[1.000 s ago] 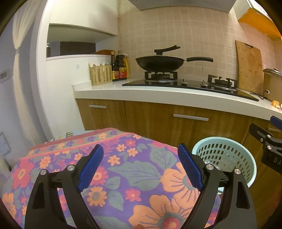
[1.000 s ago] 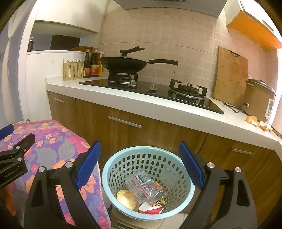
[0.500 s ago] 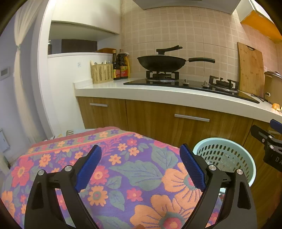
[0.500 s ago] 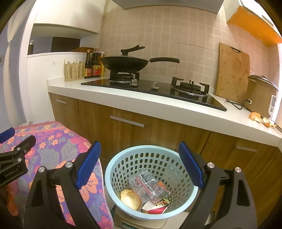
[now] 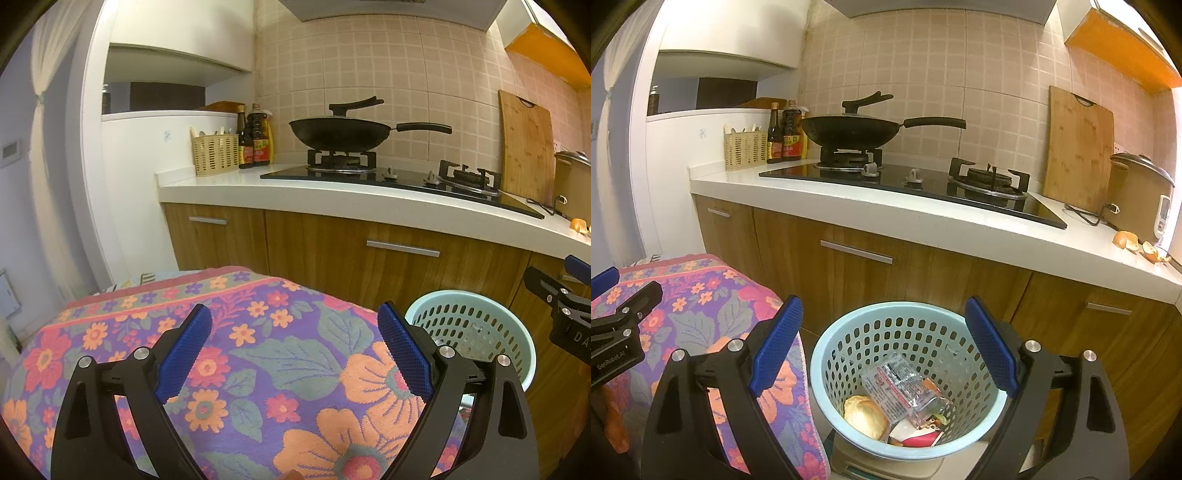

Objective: Collect trash

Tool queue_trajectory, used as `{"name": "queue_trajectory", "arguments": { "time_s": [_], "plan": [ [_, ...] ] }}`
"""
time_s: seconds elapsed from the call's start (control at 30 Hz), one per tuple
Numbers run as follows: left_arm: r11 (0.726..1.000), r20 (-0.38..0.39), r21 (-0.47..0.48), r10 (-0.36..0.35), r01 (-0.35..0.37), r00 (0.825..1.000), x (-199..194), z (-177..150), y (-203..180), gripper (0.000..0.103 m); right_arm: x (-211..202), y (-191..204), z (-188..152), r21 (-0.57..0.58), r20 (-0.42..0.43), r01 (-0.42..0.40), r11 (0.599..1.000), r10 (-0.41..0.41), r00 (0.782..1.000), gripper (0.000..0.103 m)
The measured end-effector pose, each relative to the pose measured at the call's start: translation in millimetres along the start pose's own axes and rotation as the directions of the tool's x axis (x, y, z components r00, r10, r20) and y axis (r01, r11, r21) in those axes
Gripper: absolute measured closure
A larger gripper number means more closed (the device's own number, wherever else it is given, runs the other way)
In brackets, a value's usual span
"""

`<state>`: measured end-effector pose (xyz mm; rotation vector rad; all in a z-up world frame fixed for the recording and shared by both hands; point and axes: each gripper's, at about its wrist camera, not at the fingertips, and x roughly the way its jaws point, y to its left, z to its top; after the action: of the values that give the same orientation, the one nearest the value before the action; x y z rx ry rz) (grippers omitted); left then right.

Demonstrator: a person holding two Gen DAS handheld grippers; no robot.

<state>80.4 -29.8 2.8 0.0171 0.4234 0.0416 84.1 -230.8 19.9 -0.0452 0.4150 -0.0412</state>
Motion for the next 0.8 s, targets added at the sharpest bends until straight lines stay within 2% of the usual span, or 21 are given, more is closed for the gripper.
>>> {"name": "queue_trajectory", "arguments": {
  "time_s": [0.4,0.8],
  "plan": [
    [1.000,0.000,0.000,0.000,0.000,1.000,-0.3,-0.2,0.2,0.014,-0.9,-0.5,-1.7,0.011,0.004,0.003,1.000,-0.003,1.000,0.018],
    [1.000,0.001,-0.001,0.000,0.000,1.000,-0.3,-0.6,0.3,0.014,-4.7,-4.8,-0.9,0.035,0.018,0.004,0.999,-0.005,1.000,0.013]
  ]
}}
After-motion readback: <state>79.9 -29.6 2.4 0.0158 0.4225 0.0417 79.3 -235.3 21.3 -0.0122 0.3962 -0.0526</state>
